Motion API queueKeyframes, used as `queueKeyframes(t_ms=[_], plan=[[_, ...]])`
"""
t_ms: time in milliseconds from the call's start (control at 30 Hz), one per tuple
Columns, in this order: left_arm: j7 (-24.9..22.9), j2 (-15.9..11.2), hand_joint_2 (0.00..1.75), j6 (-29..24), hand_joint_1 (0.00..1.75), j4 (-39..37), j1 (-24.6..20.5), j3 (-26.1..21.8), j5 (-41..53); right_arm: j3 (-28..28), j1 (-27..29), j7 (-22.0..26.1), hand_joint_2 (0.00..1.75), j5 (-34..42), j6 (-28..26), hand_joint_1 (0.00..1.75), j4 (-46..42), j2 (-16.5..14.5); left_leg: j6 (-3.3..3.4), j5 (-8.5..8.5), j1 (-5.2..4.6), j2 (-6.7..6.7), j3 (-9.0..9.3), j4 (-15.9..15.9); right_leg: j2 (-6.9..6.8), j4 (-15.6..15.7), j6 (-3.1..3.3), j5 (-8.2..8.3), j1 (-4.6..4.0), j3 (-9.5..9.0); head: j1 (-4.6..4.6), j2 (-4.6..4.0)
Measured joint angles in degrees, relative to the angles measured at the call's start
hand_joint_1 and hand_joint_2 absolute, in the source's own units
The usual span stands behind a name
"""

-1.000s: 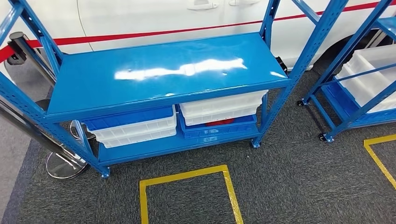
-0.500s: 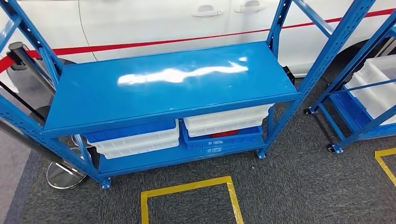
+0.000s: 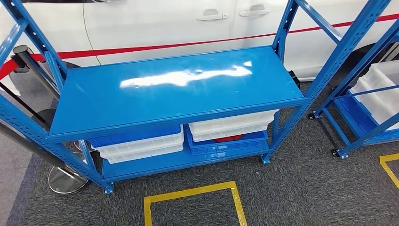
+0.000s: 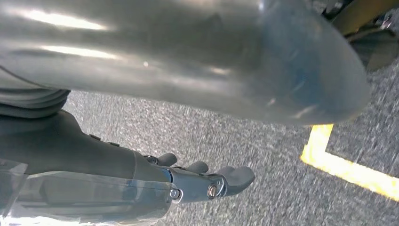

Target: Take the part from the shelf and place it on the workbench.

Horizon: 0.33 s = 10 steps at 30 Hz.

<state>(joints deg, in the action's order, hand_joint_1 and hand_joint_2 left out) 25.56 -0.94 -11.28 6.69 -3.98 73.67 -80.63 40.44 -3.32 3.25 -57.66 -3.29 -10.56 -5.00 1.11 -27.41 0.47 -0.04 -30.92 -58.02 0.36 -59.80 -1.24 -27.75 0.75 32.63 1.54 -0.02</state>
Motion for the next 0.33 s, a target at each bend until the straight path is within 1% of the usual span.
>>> queueKeyframes(t_ms=[33,67,100,133,167,200,233,267,300,333], plan=[[0.05,0.01,0.0,0.02,0.0,0.0,-0.03,0.01,0.03,0.07,-0.01,0.08,0.0,0.03,-0.01,0.0,0.01,-0.05,0.39,0.31,0.11,0.06,0.12,0.32,-0.04,-1.7,-0.2,-1.25,0.01,0.72,0.0,0.0],[0.11,0.01,0.0,0.05,0.0,0.0,-0.06,0.01,0.08,0.15,-0.01,0.13,0.0,0.08,-0.02,0.0,0.01,-0.13,0.62,0.49,0.1,0.12,0.18,0.47,-0.06,-4.55,-0.28,-3.03,0.1,1.99,-0.01,0.0],[0.15,0.0,0.0,0.07,0.0,0.0,-0.05,0.01,0.14,0.26,-0.01,0.19,0.0,0.15,-0.04,0.0,0.02,-0.2,0.8,0.54,0.02,0.14,0.1,0.5,-0.08,-8.18,-0.36,-4.99,0.09,3.71,-0.01,0.0],[0.19,-0.01,0.0,0.08,0.0,0.0,0.0,0.01,0.18,0.37,0.02,0.23,0.0,0.26,-0.07,0.0,0.02,-0.27,0.87,0.55,-0.08,0.16,0.03,0.47,-0.08,-11.75,-0.44,-6.48,0.11,5.4,-0.01,0.0],[0.2,-0.02,0.0,0.08,0.0,0.0,0.06,0.01,0.19,0.51,0.07,0.25,0.0,0.38,-0.14,0.0,0.02,-0.3,0.89,0.52,-0.17,0.17,0.01,0.44,-0.08,-14.07,-0.5,-7.03,0.12,6.51,-0.01,0.0],[0.21,-0.03,0.0,0.08,0.0,0.0,0.12,0.01,0.18,0.68,0.13,0.27,0.0,0.54,-0.25,0.0,0.02,-0.32,0.89,0.49,-0.24,0.14,0.03,0.4,-0.09,-14.31,-0.48,-6.42,0.12,6.65,-0.01,0.0],[0.22,-0.04,0.0,0.07,0.0,0.0,0.16,0.01,0.16,0.85,0.19,0.28,0.0,0.72,-0.4,0.0,0.02,-0.33,0.86,0.44,-0.28,0.09,0.09,0.36,-0.09,-12.3,-0.39,-4.84,0.12,5.7,-0.01,0.0],[0.23,-0.04,0.0,0.07,0.0,0.0,0.18,0.01,0.15,1.02,0.2,0.28,0.44,0.89,-0.58,0.0,0.02,-0.33,0.78,0.36,-0.31,0.04,0.18,0.3,-0.1,-8.49,-0.2,-2.69,0.1,3.84,-0.01,0.0],[0.25,-0.03,0.0,0.07,0.0,0.0,0.18,0.01,0.14,1.14,0.17,0.29,0.87,1.01,-0.74,0.0,0.02,-0.34,0.61,0.24,-0.41,0.0,0.24,0.21,-0.12,-4.52,0.02,-1.09,0.0,1.92,-0.01,0.0],[0.26,-0.03,0.0,0.07,0.0,0.0,0.18,0.01,0.14,1.2,0.15,0.29,1.16,1.06,-0.83,0.0,0.01,-0.34,0.53,0.18,-0.44,-0.01,0.29,0.16,-0.13,-2.23,0.15,-0.14,-0.03,0.78,-0.01,0.0]])
